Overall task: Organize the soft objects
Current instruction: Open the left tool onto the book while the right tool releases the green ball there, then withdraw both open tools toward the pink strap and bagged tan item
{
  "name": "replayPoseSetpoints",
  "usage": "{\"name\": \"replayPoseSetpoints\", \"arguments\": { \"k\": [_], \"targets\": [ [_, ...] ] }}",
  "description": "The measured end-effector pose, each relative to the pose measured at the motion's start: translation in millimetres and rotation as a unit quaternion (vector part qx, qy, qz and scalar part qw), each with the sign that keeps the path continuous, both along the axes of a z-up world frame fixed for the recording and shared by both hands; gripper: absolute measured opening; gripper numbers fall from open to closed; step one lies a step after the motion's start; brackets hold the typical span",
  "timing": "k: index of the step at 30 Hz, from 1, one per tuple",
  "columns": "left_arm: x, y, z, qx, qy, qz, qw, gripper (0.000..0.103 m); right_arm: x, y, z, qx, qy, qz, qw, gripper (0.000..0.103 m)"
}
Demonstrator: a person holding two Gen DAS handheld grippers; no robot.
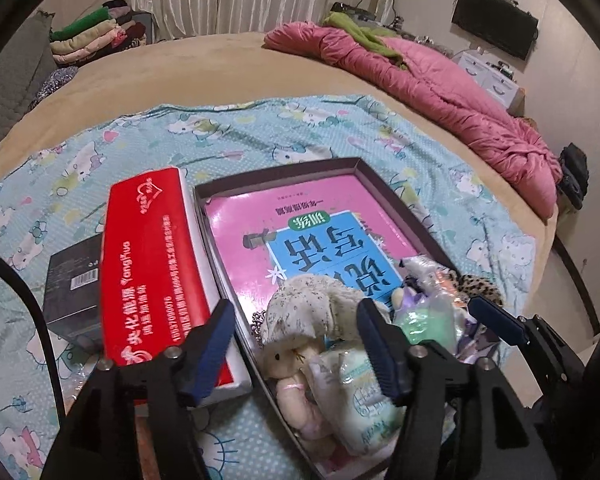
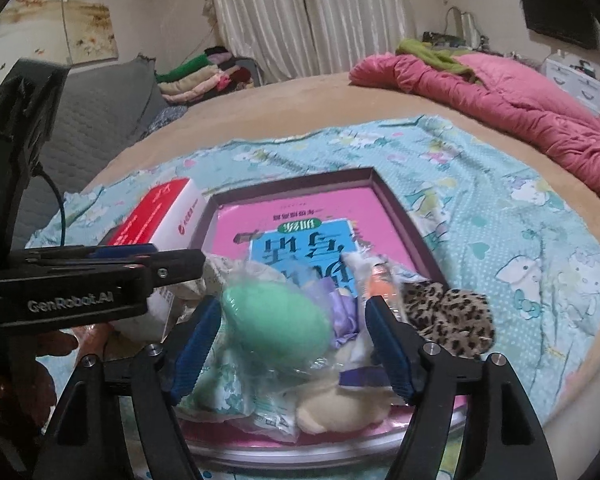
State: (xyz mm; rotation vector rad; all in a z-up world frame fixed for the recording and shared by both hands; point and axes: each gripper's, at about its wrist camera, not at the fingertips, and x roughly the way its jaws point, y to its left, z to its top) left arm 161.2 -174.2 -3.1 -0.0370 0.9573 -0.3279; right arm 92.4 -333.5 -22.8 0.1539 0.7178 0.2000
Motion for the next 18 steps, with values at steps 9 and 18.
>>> {"name": "replayPoseSetpoints", "arguments": {
  "k": [9,18],
  "targets": [
    [-23.6,45.8,34.6,-0.012,-0.028,0.033,0.999,0.071,-22.7,11.4,33.7,-0.004,-0.048,0.003,0.999,0.077],
    [-50.1,132.7,44.0,0.001,-0.028,0.103,0.9943,0.072,-38.2,76.8,62.8,-0.025,-0.072,0.081,0.994,0.078]
  ]
}}
